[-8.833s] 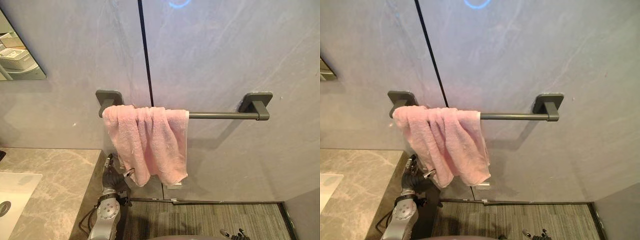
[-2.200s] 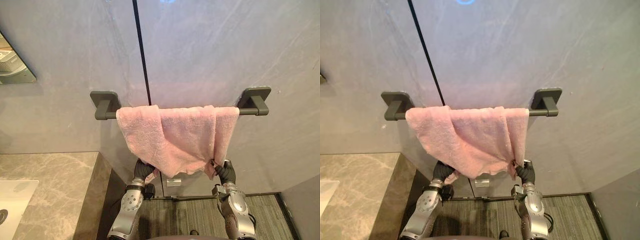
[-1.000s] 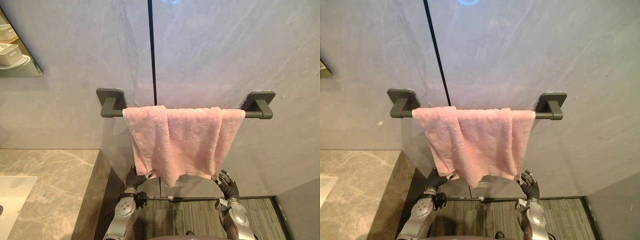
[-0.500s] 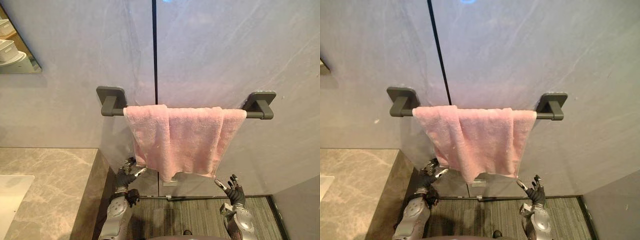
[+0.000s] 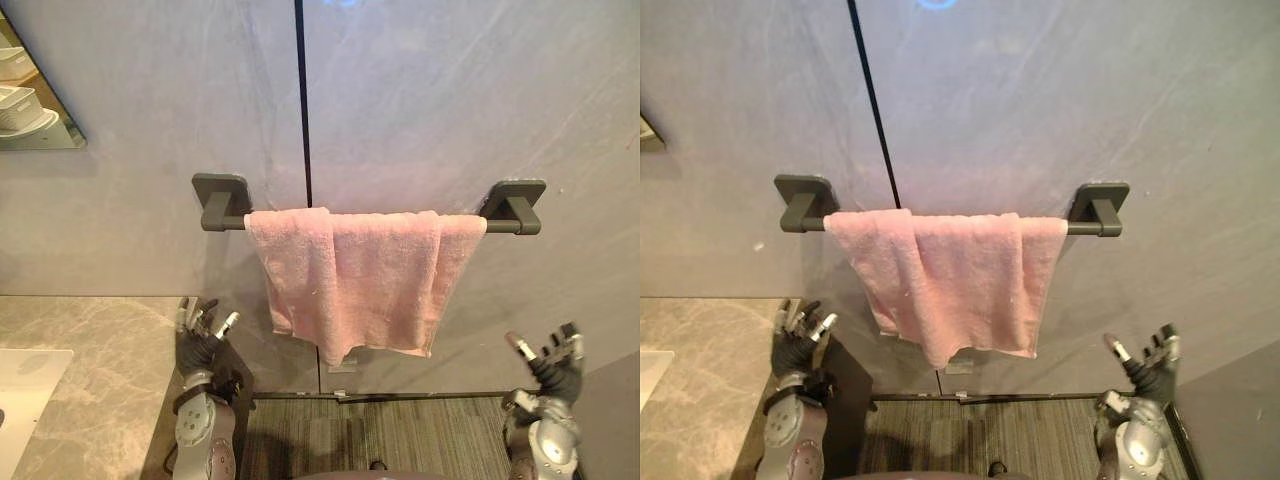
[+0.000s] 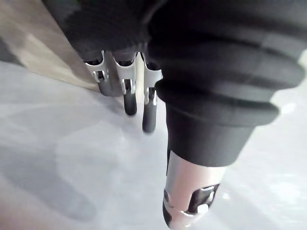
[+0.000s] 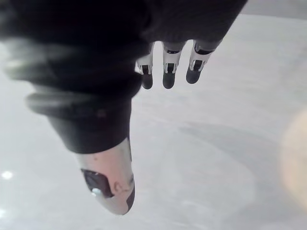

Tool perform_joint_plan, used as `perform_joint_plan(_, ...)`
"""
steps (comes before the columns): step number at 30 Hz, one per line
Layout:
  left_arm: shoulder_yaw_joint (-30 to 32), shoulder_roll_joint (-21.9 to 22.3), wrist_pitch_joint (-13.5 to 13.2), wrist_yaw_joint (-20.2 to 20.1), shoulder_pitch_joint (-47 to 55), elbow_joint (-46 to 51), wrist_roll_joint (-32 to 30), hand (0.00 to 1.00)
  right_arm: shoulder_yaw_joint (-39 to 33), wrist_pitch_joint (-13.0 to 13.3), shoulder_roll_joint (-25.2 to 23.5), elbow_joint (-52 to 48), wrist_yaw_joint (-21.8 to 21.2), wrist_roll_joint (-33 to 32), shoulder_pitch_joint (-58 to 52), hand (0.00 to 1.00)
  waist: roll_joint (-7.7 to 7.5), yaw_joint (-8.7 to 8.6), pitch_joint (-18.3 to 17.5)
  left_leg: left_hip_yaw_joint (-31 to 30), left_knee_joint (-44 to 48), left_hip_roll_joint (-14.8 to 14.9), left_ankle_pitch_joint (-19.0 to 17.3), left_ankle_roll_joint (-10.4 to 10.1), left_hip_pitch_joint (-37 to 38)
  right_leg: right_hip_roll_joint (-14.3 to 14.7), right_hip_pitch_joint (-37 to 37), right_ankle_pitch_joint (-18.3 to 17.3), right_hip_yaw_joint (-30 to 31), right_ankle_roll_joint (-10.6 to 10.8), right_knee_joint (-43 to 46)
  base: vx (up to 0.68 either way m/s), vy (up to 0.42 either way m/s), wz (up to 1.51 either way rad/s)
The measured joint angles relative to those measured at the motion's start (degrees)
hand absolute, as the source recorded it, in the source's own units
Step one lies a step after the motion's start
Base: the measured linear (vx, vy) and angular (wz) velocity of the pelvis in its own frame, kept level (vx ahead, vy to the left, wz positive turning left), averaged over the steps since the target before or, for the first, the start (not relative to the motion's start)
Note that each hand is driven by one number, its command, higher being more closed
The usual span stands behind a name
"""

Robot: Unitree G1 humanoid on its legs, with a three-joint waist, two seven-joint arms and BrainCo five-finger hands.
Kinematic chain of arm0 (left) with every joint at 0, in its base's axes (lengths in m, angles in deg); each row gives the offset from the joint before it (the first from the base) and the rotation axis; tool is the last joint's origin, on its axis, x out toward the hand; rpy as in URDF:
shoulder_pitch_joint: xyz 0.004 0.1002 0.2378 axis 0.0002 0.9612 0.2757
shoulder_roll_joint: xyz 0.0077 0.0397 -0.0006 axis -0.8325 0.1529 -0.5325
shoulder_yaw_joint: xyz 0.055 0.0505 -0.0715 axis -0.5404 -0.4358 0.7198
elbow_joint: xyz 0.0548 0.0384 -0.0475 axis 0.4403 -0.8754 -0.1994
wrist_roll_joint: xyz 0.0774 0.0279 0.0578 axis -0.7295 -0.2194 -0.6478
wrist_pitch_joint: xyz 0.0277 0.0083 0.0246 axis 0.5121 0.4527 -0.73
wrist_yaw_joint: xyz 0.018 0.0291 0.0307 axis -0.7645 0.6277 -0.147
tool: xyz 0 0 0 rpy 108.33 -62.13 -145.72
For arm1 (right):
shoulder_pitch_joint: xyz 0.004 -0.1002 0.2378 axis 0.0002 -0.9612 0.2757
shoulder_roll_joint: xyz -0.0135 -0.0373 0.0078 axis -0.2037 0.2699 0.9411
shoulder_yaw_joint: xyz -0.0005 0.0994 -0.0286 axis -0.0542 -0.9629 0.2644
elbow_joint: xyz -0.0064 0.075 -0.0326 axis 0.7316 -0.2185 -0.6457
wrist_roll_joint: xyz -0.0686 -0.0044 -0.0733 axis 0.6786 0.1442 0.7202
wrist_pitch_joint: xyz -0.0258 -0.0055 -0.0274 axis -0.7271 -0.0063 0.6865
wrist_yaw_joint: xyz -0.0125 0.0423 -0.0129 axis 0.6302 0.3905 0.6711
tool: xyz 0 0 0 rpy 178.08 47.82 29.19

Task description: Organize washtable

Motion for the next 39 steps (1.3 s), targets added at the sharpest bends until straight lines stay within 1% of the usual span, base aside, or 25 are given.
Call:
perform_joint_plan(3,2.68,0.03,-1.33,1.03,-0.01,6.15,-0.09,0.0,-1.68,0.94,-0.35,-5.55,-0.05,0.58,0.98,0.0,0.27,0.06,0.05,0.05,0.0,0.13,-0.12,-0.16,0.26,0.17,0.19,-0.14,0.04,-0.07,0.01,-0.01,-0.011,0.0)
perform_joint_plan(5,4.31,0.1,-2.8,1.63,-0.06,13.24,-0.77,0.0,-2.04,2.48,-0.4,-10.43,-0.24,0.5,2.92,0.0,0.47,0.02,0.12,0.05,0.02,0.06,-0.12,-0.16,0.33,0.2,0.26,-0.14,0.09,-0.07,0.01,0.0,0.0,0.0)
perform_joint_plan(6,4.42,0.12,-3.08,1.87,-0.08,14.85,-0.91,0.0,-2.04,2.75,-0.4,-11.59,-0.33,0.43,3.46,0.0,0.5,0.03,0.12,0.05,0.04,0.0,-0.12,-0.16,0.39,0.19,0.33,-0.14,0.1,-0.07,0.01,0.0,0.0,0.0)
perform_joint_plan(7,4.77,0.4,-3.95,2.07,-0.29,19.72,-1.44,0.0,-2.0,3.98,-0.39,-15.36,-1.31,-0.45,5.35,0.0,0.56,0.0,0.15,-0.01,0.13,-0.25,-0.13,-0.15,0.76,0.16,0.78,-0.14,0.1,-0.07,0.01,0.0,0.0,0.0)
perform_joint_plan(10,5.36,1.37,-5.01,2.15,-0.54,23.65,-1.9,0.0,-1.51,5.66,-0.36,-19.42,-3.01,-2.28,6.92,0.0,0.74,0.0,0.21,-0.05,0.17,-0.36,-0.22,-0.06,1.3,0.09,1.32,-0.18,0.14,-0.02,0.01,-0.03,-0.008,0.01)
perform_joint_plan(12,5.22,1.38,-6.38,2.06,-0.66,28.55,-2.55,0.0,0.07,7.67,-0.13,-23.86,-5.19,-3.54,8.47,0.0,0.96,-0.01,0.32,-0.27,0.77,-0.49,-0.46,0.0,1.36,-0.06,1.77,-0.19,0.04,0.0,0.01,-0.07,-0.016,0.03)
perform_joint_plan(13,5.13,1.38,-6.68,2.04,-0.69,29.53,-2.55,0.0,0.88,8.18,0.03,-24.36,-5.46,-4.06,8.76,0.0,0.98,-0.02,0.33,-0.29,1.04,-0.5,-0.59,0.01,1.4,-0.08,1.95,-0.19,0.04,0.0,0.01,-0.06,-0.014,0.01)
perform_joint_plan(14,3.98,1.34,-7.53,1.95,-0.75,31.38,-2.53,0.0,2.83,9.05,0.78,-25.14,-6.6,-5.31,9.15,0.0,1.17,-0.03,0.11,-0.26,1.42,-0.5,-0.86,-0.05,1.52,-0.09,2.19,-0.2,0.11,0.01,0.01,-0.06,-0.015,-0.01)
perform_joint_plan(15,2.07,1.15,-8.35,1.77,-0.79,32.76,-2.52,0.0,5.48,9.21,1.61,-25.87,-7.72,-6.43,9.3,0.0,1.45,-0.02,-0.38,-0.25,1.51,-0.57,-0.87,-0.05,1.51,-0.16,2.2,-0.19,0.13,0.02,0.02,-0.06,-0.016,-0.02)
perform_joint_plan(16,0.9,1.02,-8.62,1.68,-0.81,33.2,-2.52,0.0,6.78,9.3,1.99,-26.04,-7.84,-6.85,9.47,0.0,1.58,-0.02,-0.49,-0.25,1.54,-0.59,-0.87,-0.05,1.51,-0.18,2.21,-0.19,0.14,0.02,0.05,-0.06,-0.017,-0.01)
perform_joint_plan(18,-7.11,0.32,-8.78,-1.84,-1.62,34.72,-1.17,0.0,13.51,9.33,3.32,-26.16,-10.95,-8.74,10.21,0.0,2.05,0.06,-0.76,-0.27,1.8,-0.6,-0.87,-0.04,1.63,-0.2,2.14,-0.34,0.26,0.23,0.65,-0.07,-0.018,0.0)
perform_joint_plan(19,-9.0,-0.09,-8.85,-2.72,-1.87,34.77,-0.77,0.0,15.26,9.33,3.55,-26.19,-11.7,-9.26,10.24,0.0,2.1,0.07,-0.79,-0.26,1.84,-0.59,-0.87,-0.04,1.64,-0.19,2.14,-0.34,0.31,0.23,0.67,-0.07,-0.024,-0.01)
perform_joint_plan(21,-18.29,-2.38,-8.85,-7.3,-3.2,34.63,3.26,0.0,23.8,9.25,4.59,-26.28,-15.58,-12.42,10.27,0.0,2.27,-0.01,-0.94,-0.14,2.0,-0.56,-0.86,-0.04,1.65,-0.14,2.13,-0.33,0.59,0.22,0.73,-0.06,-0.023,-0.04)
perform_joint_plan(22,-20.44,-2.81,-8.82,-8.34,-3.36,34.5,4.1,0.0,25.68,9.2,4.89,-26.3,-16.52,-13.42,10.26,0.0,2.36,-0.07,-1.02,-0.09,2.0,-0.57,-0.86,-0.04,1.69,-0.14,2.13,-0.33,0.69,0.22,0.75,-0.04,-0.019,-0.06)
perform_joint_plan(23,-24.68,-3.64,-8.6,-10.45,-4.2,33.25,5.8,0.0,29.51,8.92,5.58,-26.3,-18.17,-14.67,10.25,0.0,2.58,-0.05,-1.25,0.11,2.0,-0.57,-0.87,-0.03,1.84,-0.14,2.13,-0.32,0.9,0.23,0.83,-0.03,-0.012,-0.06)
perform_joint_plan(24,-27.49,-4.33,-8.39,-11.87,-5.23,31.51,6.94,0.0,32.09,8.8,6.05,-26.3,-19.54,-15.49,10.25,0.0,2.71,0.01,-1.41,0.15,1.99,-0.58,-0.87,-0.03,1.94,-0.14,2.14,-0.32,0.95,0.23,0.96,-0.04,-0.018,-0.05)
perform_joint_plan(25,-28.77,-4.67,-8.19,-12.53,-5.66,30.69,7.52,0.0,33.35,8.7,6.42,-26.3,-20.31,-16.13,10.25,0.0,2.74,0.01,-1.46,0.15,1.99,-0.58,-0.87,-0.03,1.98,-0.14,2.15,-0.32,0.96,0.23,1.02,-0.03,-0.015,-0.02)
perform_joint_plan(26,-31.12,-5.4,-7.79,-14.43,-6.05,29.17,7.91,0.0,35.73,8.41,7.37,-26.3,-22.28,-17.86,10.13,0.0,2.73,-0.01,-1.48,0.22,1.99,-0.57,-0.87,-0.02,2.06,-0.12,2.14,-0.32,1.03,0.23,1.14,-0.04,-0.015,-0.02)
perform_joint_plan(29,-35.05,-6.73,-6.82,-16.84,-7.23,26.33,8.35,0.0,39.12,7.11,9.58,-26.14,-24.95,-19.96,10.05,0.0,2.7,0.05,-1.49,0.33,2.0,-0.57,-0.86,-0.01,2.31,-0.12,2.16,-0.34,1.17,0.25,1.48,-0.05,-0.015,-0.03)
perform_joint_plan(30,-36.88,-7.43,-6.49,-17.96,-8.01,25.0,8.44,0.0,40.87,6.34,11.48,-25.91,-25.8,-20.25,9.97,0.0,2.63,0.07,-1.53,0.44,2.03,-0.58,-0.86,0.0,2.44,-0.13,2.17,-0.34,1.29,0.26,1.62,-0.05,-0.012,-0.04)
perform_joint_plan(32,-38.82,-8.15,-6.25,-18.73,-8.5,23.95,8.4,0.0,42.69,5.95,13.68,-25.55,-26.89,-20.21,9.47,0.0,2.55,0.11,-1.59,0.57,2.07,-0.57,-0.85,0.0,2.53,-0.13,2.18,-0.34,1.4,0.26,1.68,-0.05,-0.014,-0.04)
perform_joint_plan(33,-39.89,-8.39,-6.18,-19.04,-9.04,22.41,8.35,0.0,44.04,5.74,15.62,-25.3,-27.44,-20.19,8.39,0.0,2.53,0.26,-1.64,0.62,2.12,-0.57,-0.85,0.01,2.58,-0.14,2.19,-0.34,1.46,0.26,1.74,-0.04,-0.015,-0.02)
perform_joint_plan(34,-39.93,-8.48,-6.13,-19.14,-9.05,21.93,8.34,0.0,43.93,5.64,15.86,-25.26,-27.56,-20.2,8.06,0.0,2.53,0.27,-1.66,0.63,2.13,-0.57,-0.84,0.01,2.6,-0.14,2.19,-0.34,1.46,0.26,1.77,-0.04,-0.016,-0.02)
perform_joint_plan(37,-40.28,-10.5,-5.93,-18.93,-9.11,17.87,8.22,0.0,43.8,5.55,19.15,-21.92,-27.56,-19.38,6.4,0.0,2.47,0.2,-2.07,0.81,2.17,-0.55,-0.84,0.01,2.7,-0.12,2.19,-0.34,1.62,0.26,1.81,-0.04,-0.016,-0.03)
perform_joint_plan(39,-40.36,-11.74,-5.63,-17.74,-9.1,15.07,6.54,0.0,44.41,5.3,20.79,-19.07,-27.6,-16.21,4.96,0.0,2.47,0.19,-2.08,0.93,2.2,-0.55,-0.84,0.01,2.78,-0.12,2.2,-0.33,1.78,0.26,1.83,-0.03,-0.015,-0.03)
